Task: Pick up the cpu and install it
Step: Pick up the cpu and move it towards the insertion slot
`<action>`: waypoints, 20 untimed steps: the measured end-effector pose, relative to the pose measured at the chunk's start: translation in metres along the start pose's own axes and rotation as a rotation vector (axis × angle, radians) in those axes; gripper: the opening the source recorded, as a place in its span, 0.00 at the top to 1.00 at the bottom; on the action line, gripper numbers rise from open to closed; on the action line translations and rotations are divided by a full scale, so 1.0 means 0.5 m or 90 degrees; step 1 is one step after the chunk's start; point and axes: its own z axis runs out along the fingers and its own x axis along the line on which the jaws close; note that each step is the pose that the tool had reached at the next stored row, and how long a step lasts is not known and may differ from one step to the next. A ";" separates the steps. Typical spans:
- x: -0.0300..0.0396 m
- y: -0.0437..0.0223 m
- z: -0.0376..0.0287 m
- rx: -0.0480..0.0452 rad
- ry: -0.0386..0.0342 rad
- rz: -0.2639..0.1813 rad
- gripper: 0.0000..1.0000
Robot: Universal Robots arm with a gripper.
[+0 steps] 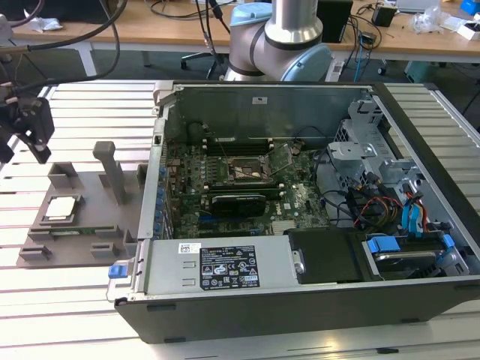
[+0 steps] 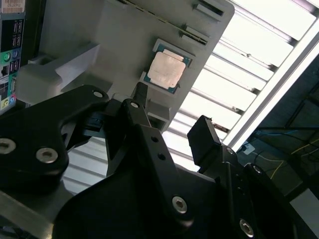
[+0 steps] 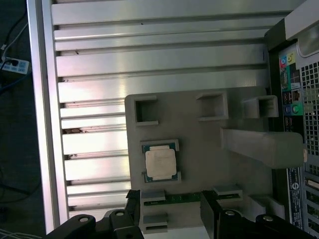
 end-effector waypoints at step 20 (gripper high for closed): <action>0.001 0.000 0.019 0.0000 0.0000 0.000 0.40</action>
